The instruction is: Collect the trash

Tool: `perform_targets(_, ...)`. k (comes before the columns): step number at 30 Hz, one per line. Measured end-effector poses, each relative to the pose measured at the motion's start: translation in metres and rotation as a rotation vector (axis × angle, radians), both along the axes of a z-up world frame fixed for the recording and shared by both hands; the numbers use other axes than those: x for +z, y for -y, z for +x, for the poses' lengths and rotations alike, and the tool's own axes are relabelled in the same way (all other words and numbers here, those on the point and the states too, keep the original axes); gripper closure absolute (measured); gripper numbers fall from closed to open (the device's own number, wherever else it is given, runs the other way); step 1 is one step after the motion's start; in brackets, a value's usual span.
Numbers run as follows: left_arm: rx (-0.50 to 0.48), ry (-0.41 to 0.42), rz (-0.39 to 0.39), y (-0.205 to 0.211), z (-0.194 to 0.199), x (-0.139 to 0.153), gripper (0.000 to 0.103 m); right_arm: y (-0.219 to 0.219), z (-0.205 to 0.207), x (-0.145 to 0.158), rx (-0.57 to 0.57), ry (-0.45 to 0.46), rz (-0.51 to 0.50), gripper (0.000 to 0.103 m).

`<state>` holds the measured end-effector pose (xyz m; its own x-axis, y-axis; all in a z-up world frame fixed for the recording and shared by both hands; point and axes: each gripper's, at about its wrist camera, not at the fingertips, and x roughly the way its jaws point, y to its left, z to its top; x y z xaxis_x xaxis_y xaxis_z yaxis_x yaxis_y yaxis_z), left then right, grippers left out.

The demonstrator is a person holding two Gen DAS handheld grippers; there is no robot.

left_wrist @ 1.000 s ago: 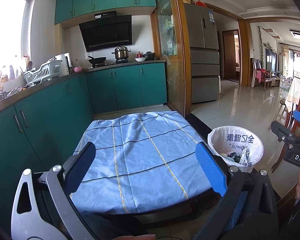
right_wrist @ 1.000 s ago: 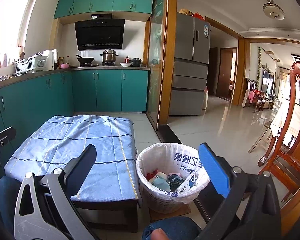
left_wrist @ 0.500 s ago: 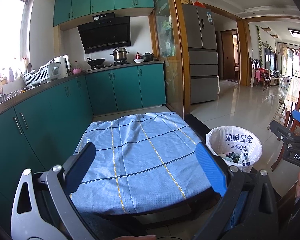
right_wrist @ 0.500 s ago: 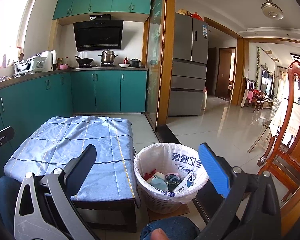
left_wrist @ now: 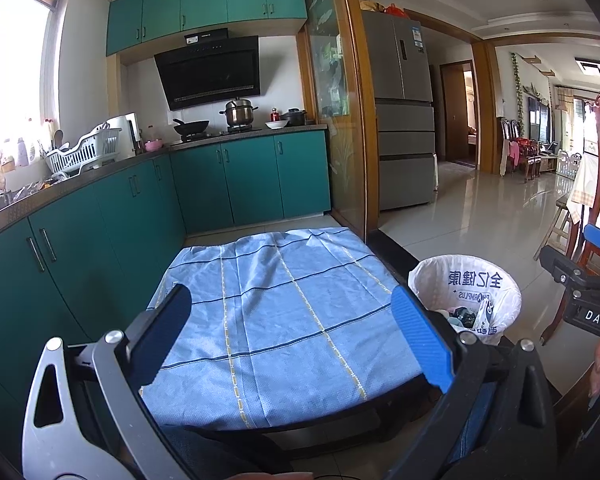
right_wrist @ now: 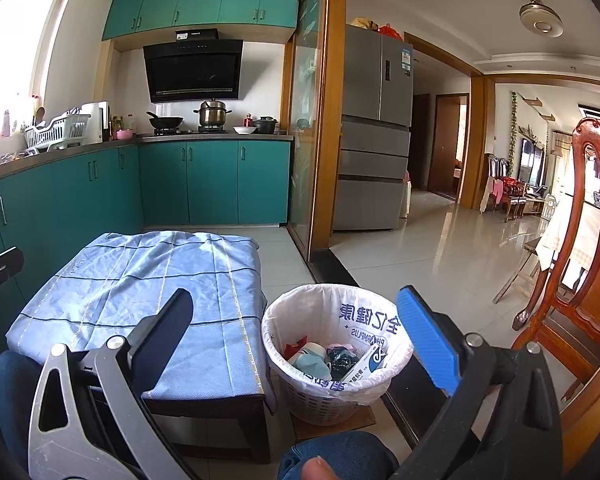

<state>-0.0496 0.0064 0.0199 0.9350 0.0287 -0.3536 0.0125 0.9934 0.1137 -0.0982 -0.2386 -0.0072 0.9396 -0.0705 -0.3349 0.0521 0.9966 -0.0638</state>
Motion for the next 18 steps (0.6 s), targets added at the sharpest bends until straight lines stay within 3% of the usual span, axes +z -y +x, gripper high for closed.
perform_targets(9, 0.003, 0.028, 0.003, -0.001, -0.004, -0.001, 0.003, 0.000, 0.001, -0.001, -0.004, -0.014, -0.002, 0.003)
perform_targets(14, 0.038, -0.038, 0.023, -0.008, 0.016, -0.010, 0.003, -0.001, 0.007, -0.006, 0.021, -0.059, 0.016, 0.003)
perform_targets(16, 0.069, -0.066, 0.037, -0.012, 0.029, -0.016, 0.003, -0.012, 0.007, -0.006, 0.123, -0.079, 0.046, 0.003)
perform_targets(18, 0.104, -0.100, 0.061, -0.018, 0.048, -0.027, 0.003, -0.034, 0.002, -0.002, 0.313, -0.083, 0.094, 0.004)
